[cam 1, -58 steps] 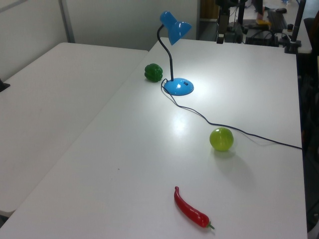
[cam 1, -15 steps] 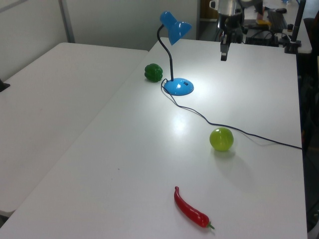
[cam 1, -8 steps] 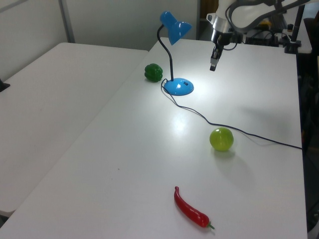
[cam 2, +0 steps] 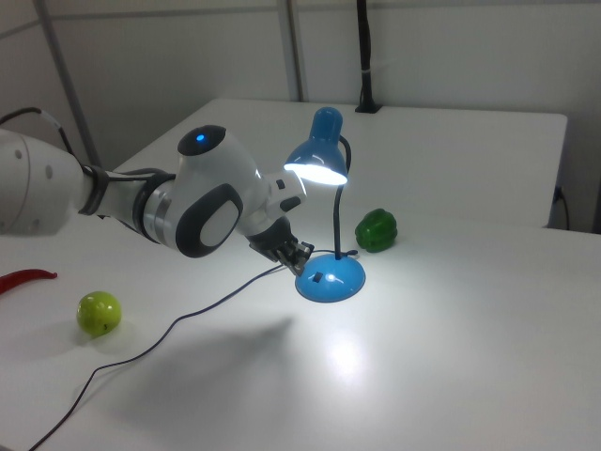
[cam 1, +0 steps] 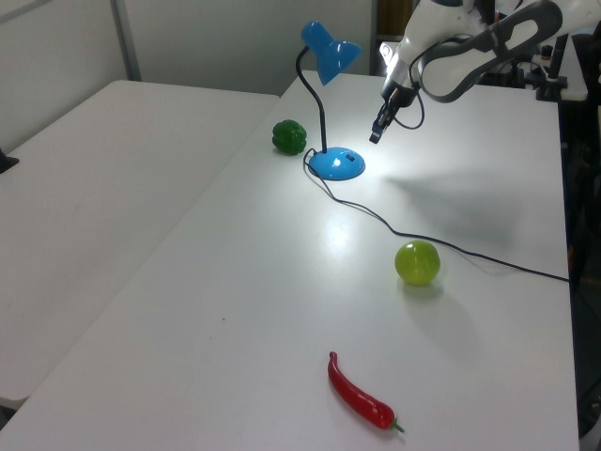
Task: Turn off lamp
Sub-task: 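Move the gripper toward the blue lamp's round base, then lower the gripper onto the switch on the lamp base and press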
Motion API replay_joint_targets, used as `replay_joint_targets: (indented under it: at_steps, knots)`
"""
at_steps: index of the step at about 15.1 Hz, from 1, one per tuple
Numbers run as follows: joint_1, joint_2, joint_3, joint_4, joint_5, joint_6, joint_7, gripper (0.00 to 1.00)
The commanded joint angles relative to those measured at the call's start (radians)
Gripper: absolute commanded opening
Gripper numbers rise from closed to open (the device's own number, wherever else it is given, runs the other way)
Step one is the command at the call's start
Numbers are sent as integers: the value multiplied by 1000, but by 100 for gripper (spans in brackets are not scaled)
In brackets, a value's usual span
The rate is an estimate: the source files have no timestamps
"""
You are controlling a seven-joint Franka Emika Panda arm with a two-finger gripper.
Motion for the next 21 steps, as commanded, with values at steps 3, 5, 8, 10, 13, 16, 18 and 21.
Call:
replay_joint_targets:
  at_steps: [3, 5, 8, 10, 13, 16, 18, 21]
  knots:
    - [8, 92, -2, 29, 2, 133, 37, 0]
    - [8, 103, -2, 35, 3, 158, 37, 0]
    - [9, 144, -2, 66, 3, 179, 37, 0]
    - [9, 162, -2, 84, 3, 181, 37, 0]
    - [9, 182, -2, 98, 3, 182, 37, 0]
    - [9, 198, -2, 109, 2, 196, 37, 0]
    - [11, 199, 0, 109, 3, 198, 37, 0]
    - [12, 199, -2, 107, -1, 196, 37, 0]
